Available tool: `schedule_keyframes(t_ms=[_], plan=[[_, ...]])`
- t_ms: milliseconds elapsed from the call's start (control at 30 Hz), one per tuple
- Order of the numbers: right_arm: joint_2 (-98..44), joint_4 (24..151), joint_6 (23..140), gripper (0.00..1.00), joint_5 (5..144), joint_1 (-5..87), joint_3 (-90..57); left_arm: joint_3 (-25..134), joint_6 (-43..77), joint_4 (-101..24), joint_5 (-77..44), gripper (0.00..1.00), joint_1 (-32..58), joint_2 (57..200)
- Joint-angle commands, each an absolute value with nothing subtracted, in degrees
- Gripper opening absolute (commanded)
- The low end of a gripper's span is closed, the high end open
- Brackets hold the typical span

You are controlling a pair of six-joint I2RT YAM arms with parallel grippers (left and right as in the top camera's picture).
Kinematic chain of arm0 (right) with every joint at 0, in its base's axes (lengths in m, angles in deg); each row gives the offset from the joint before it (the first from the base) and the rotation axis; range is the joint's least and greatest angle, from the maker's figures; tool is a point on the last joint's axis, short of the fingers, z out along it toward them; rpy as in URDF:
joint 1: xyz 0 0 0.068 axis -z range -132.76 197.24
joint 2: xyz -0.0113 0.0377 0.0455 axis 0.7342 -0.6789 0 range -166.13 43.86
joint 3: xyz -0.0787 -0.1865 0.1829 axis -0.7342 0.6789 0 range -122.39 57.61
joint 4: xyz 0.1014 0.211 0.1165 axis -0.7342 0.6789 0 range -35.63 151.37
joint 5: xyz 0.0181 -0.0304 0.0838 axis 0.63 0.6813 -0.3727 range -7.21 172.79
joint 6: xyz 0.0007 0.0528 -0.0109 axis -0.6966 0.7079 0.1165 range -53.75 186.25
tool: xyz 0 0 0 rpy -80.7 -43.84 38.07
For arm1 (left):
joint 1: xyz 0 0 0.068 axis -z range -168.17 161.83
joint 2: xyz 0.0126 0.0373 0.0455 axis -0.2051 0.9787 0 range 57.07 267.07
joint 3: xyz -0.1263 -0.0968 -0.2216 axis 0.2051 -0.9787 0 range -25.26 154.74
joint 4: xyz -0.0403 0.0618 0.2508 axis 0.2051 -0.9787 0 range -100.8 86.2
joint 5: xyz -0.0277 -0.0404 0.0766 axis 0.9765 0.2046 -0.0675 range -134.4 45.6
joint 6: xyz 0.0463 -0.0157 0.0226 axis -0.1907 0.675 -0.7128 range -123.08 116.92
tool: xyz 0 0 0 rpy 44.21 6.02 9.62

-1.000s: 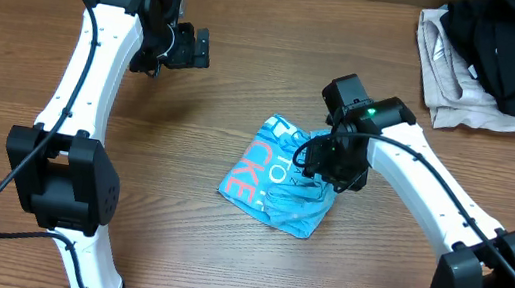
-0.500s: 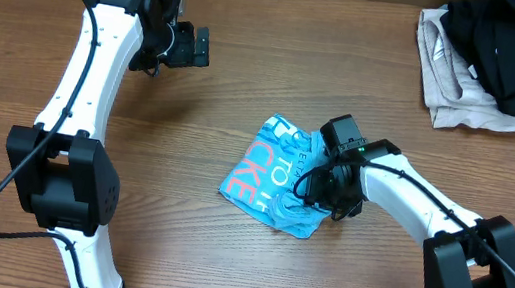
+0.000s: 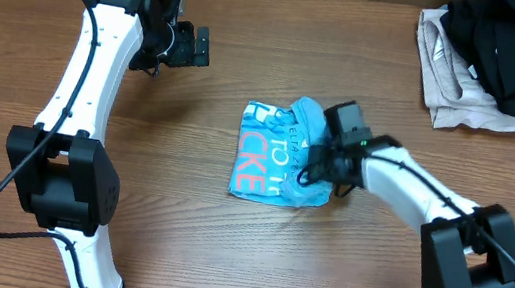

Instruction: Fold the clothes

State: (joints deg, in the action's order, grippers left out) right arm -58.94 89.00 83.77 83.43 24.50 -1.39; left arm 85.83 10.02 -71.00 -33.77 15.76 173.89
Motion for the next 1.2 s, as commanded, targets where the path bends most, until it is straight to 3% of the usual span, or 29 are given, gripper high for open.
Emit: schedule_keyframes(t_ms=[0, 200, 433, 700, 933, 1167], plan=[[-58.5, 98.0, 82.1, 0.73, 83.0, 27.1, -12.5, 85.7, 8.7, -70.5, -34.3, 1.00, 15.6, 174.0], [-57.8, 116.2, 72.0, 0.78, 75.1, 25.9, -28.9, 85.7, 8.7, -68.8, -34.6, 1.00, 15.5, 174.0], [-58.0, 122.2, 71.2, 0.76, 75.1, 21.1, -27.0, 85.7, 8.7, -66.7, -35.9, 1.00, 15.6, 174.0], [-58.0, 115.4, 83.1, 0.74, 81.8, 20.4, -15.9, 85.7, 8.7, -66.6, -36.0, 1.00, 15.5, 174.0], [-58.1, 101.5, 82.8, 0.81, 82.7, 23.4, -10.8, 85.7, 8.7, -66.8, -36.0, 1.00, 15.5, 174.0], [-60.5, 96.7, 79.7, 0.88, 80.3, 25.5, -10.7, 85.7, 8.7, -66.8, -36.0, 1.00, 15.5, 174.0]])
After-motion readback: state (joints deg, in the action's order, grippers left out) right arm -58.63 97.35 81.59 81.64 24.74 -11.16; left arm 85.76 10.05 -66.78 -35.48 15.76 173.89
